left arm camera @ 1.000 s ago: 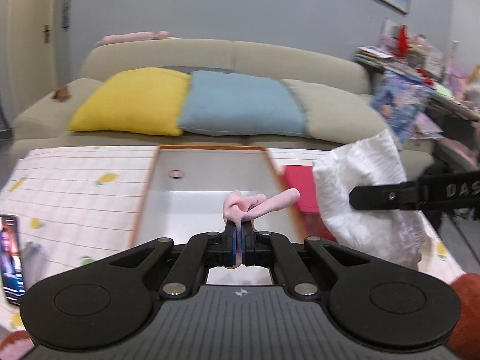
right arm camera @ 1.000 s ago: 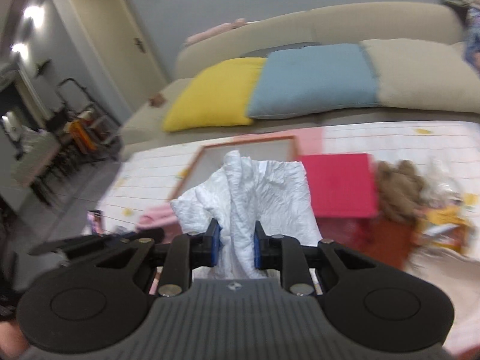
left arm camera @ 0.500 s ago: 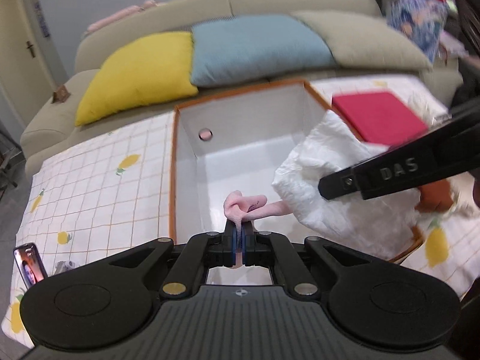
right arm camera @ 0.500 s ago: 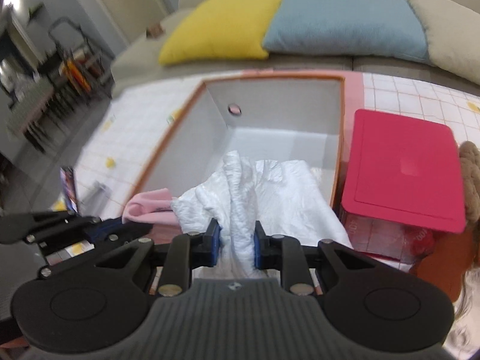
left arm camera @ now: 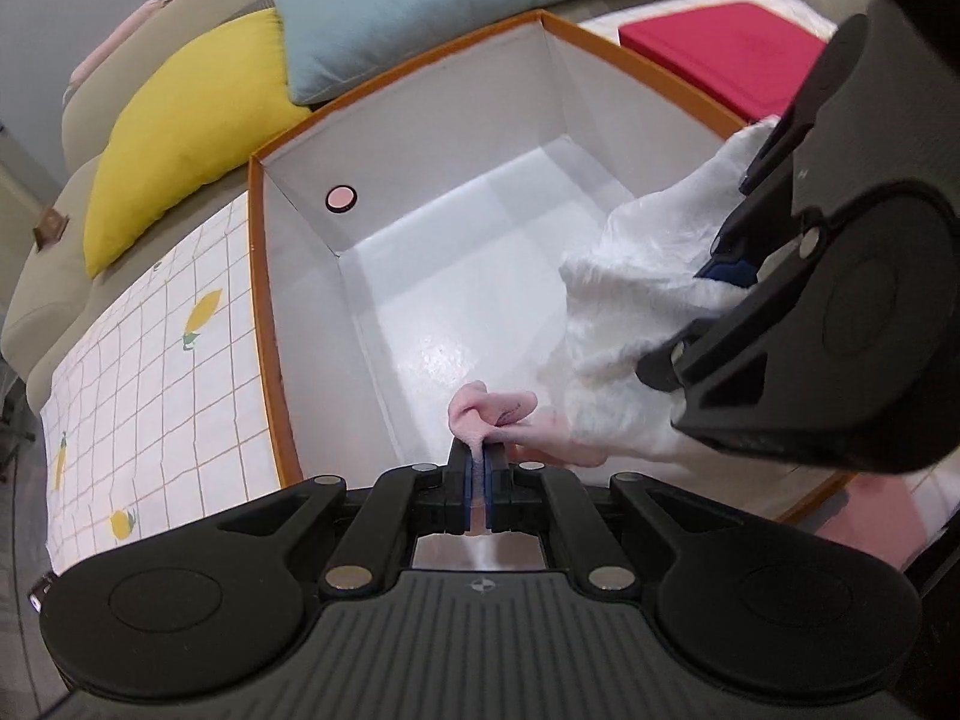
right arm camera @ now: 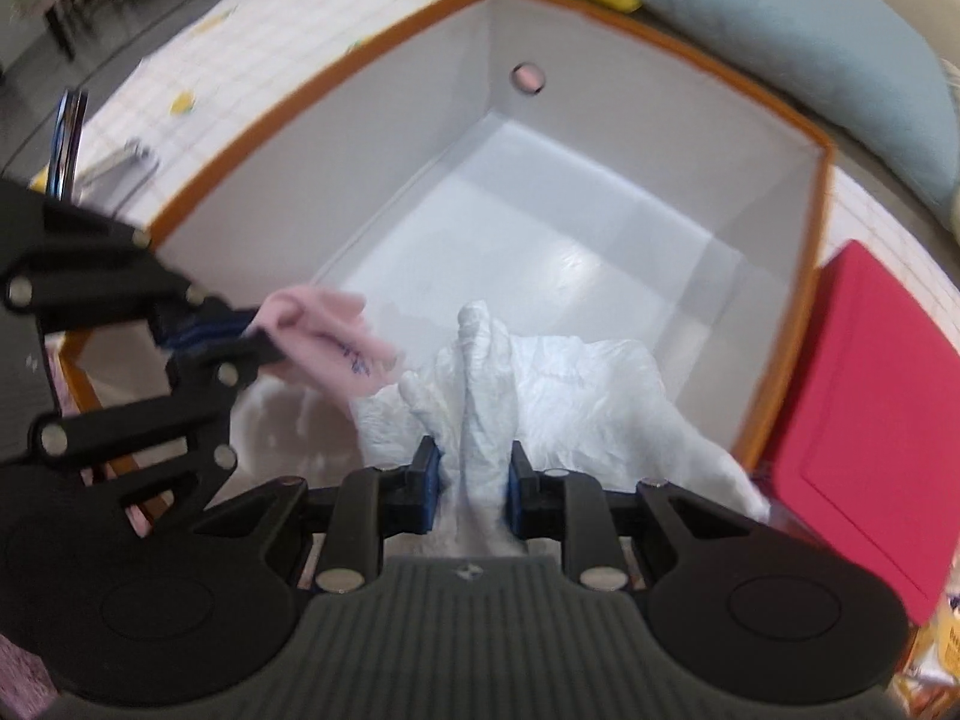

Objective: Organize soft objects
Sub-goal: 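Carry the pink cloth in the left tool while the right tool carries the white cloth into the box, then open the left tool over the box while the right tool releases the white cloth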

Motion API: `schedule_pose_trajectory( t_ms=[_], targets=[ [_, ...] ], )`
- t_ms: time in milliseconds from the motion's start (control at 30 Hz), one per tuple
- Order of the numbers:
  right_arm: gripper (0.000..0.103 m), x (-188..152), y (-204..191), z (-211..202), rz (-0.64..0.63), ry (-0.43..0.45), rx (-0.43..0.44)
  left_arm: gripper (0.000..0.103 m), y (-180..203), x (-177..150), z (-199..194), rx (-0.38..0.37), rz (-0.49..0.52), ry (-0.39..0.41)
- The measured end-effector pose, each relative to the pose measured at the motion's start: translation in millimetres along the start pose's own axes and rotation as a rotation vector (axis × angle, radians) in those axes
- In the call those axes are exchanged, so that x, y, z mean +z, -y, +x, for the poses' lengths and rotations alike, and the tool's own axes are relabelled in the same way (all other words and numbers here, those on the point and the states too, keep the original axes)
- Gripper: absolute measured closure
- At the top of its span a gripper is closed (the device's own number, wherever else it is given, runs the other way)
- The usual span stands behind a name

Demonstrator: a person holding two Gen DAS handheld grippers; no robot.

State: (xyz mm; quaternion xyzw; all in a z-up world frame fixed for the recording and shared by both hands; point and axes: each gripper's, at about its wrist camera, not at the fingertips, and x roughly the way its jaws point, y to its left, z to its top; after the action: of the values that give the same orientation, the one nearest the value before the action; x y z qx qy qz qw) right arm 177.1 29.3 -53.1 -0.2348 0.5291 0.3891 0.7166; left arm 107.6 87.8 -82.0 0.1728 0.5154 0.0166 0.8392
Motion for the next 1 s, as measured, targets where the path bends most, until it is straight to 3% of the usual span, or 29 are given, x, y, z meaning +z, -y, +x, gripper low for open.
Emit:
schedule_pose_trajectory(
  t_ms=[200,367,467,567,733,867,1000],
  targets=[
    [0.082,3,-1,24,-0.056,-0.086,0.011,0.098,-1,-1,10,0.004,0.044,-0.028],
    [0.073,3,-4,36,-0.079,-0.126,0.021,0.095,-3,3,17,0.001,0.044,-0.045],
    [0.069,1,-5,35,-0.090,-0.122,0.018,0.088,-6,4,19,-0.010,0.027,-0.048],
    [0.057,3,-4,31,-0.093,-0.104,0.018,0.074,-8,4,16,-0.014,0.002,-0.045],
    [0.053,4,-5,6,-0.113,-0.057,0.001,0.057,-12,4,3,0.008,-0.037,-0.018],
    [0.042,0,-4,-20,-0.132,0.004,-0.045,0.051,-15,6,-17,0.014,-0.062,0.024],
    [0.042,-13,4,-55,-0.109,0.103,-0.070,0.051,-11,5,-39,0.046,-0.109,0.087]
  ],
)
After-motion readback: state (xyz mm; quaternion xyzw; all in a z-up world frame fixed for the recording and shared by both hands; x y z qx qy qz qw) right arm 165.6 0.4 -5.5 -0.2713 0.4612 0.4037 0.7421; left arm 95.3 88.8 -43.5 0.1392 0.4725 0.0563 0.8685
